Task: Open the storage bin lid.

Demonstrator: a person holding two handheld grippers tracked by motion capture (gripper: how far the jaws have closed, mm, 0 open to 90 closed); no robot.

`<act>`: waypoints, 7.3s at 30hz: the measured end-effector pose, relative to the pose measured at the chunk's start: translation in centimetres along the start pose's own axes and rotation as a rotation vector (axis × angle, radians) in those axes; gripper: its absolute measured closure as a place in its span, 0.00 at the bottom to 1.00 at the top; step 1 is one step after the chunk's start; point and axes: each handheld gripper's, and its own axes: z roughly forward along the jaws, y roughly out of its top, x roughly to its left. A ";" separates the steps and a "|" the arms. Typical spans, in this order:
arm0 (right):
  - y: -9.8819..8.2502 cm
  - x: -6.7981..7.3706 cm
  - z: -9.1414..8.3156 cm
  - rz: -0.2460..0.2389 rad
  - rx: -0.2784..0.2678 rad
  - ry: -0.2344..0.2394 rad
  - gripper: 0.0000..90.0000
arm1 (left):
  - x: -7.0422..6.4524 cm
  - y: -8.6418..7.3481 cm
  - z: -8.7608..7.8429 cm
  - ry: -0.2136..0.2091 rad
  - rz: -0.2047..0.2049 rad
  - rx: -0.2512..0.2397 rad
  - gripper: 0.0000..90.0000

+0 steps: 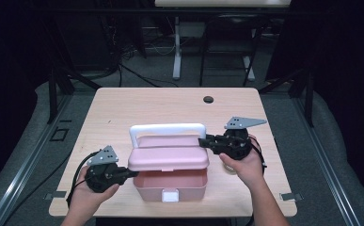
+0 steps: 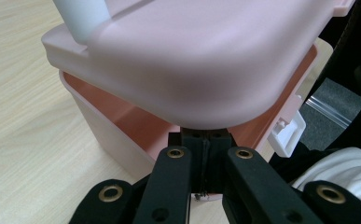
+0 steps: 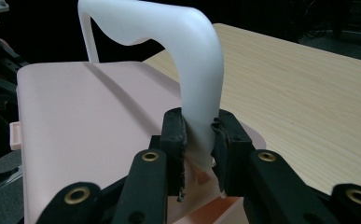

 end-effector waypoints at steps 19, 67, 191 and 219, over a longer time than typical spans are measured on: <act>-0.3 0.6 -1.4 0.016 -0.015 -0.074 0.81 | -0.2 1.1 0.1 -0.029 0.020 -0.034 1.00; -6.4 4.5 0.2 -0.020 0.202 -0.079 1.00 | 3.1 6.1 -0.5 0.018 0.080 -0.174 1.00; -7.5 3.5 2.5 0.016 0.256 -0.009 1.00 | 7.6 2.3 7.0 0.135 -0.050 -0.032 0.93; -7.0 4.3 2.2 -0.003 0.274 -0.006 0.94 | 7.2 2.1 6.5 0.140 -0.035 -0.027 0.93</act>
